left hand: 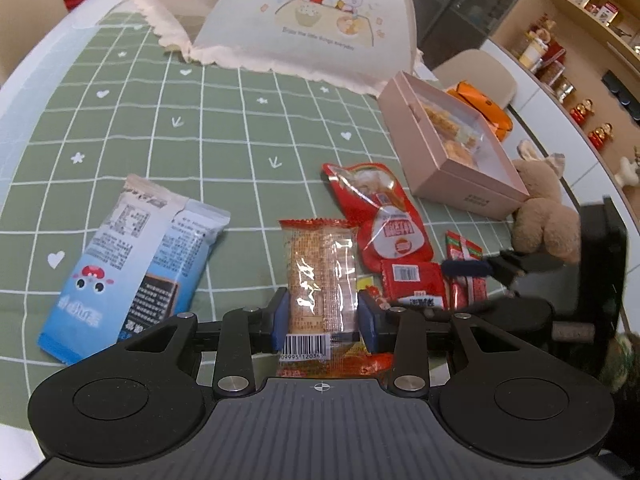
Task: Organize snacks
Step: 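Hold the biscuit with the left tool while the right tool grasps a red snack packet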
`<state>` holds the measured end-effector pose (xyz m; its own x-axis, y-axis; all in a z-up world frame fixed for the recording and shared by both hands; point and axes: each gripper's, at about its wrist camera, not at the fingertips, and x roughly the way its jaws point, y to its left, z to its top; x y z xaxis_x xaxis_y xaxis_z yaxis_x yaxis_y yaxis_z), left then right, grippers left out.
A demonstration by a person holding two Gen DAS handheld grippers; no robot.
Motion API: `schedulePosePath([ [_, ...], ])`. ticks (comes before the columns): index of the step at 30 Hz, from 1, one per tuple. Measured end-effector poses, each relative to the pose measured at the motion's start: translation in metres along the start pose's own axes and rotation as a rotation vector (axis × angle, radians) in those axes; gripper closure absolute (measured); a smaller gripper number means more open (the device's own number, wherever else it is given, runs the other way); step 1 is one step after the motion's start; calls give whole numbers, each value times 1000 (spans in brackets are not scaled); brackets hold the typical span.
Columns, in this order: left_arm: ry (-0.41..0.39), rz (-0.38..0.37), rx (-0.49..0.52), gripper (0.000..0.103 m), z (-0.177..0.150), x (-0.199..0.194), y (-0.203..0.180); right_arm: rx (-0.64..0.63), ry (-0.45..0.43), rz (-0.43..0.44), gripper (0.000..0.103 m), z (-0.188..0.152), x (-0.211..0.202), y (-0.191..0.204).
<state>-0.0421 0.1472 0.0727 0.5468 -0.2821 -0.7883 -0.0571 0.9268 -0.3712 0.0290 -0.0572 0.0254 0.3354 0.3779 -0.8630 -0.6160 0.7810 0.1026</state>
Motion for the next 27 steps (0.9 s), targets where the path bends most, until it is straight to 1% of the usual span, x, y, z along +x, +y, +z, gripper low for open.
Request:
schedulePosePath([
  [2,22,-3,-10,63,0,1,7,-24,26,-1,10,-9,-5,12],
  [4,35,13,-15,63,-1,3,15,-52,38,-16,11,-16,-7,16],
  [6,37,26,-32,63,-4,4,24,-92,18,-43,11,-20,-6,21],
  [8,32,25,-59,63,-8,4,30,-111,14,-64,11,-20,-7,23],
  [10,30,24,-84,63,-13,6,34,-122,4,-112,11,-19,-12,21],
  [11,28,21,-93,63,-16,6,35,-125,-8,-136,13,-19,-14,20],
  [12,25,16,-102,63,-18,6,35,-119,-16,-142,18,-19,-17,17],
  [13,18,12,-112,63,-22,5,34,-100,-14,-126,22,-18,-18,11],
  [14,12,11,-122,63,-25,3,32,-62,-2,-92,28,-17,-19,6],
  [16,1,15,-138,63,-31,-1,30,3,4,-29,28,-15,-16,0],
  [17,-3,21,-142,63,-33,-3,29,28,5,-13,27,-14,-13,-1],
  [18,-8,31,-143,63,-34,-5,27,62,-13,-10,22,-13,-11,0],
  [19,-12,42,-140,63,-34,-7,25,97,-32,-10,20,-12,-9,2],
  [20,-17,57,-134,63,-34,-11,23,136,-50,-18,15,-10,-7,3],
  [21,-23,70,-128,63,-33,-15,22,177,-69,-45,13,-8,-3,6],
  [23,-29,86,-115,63,-30,-21,17,208,-81,-100,12,-5,1,12],
  [24,-32,90,-106,63,-28,-24,15,203,-78,-115,14,-5,2,14],
  [25,-33,88,-94,63,-27,-25,12,184,-75,-129,17,-5,1,16],
  [26,-31,82,-80,63,-25,-26,8,153,-72,-139,30,-7,-2,17],
  [27,-26,73,-66,63,-24,-25,4,119,-54,-122,39,-8,-6,16],
])
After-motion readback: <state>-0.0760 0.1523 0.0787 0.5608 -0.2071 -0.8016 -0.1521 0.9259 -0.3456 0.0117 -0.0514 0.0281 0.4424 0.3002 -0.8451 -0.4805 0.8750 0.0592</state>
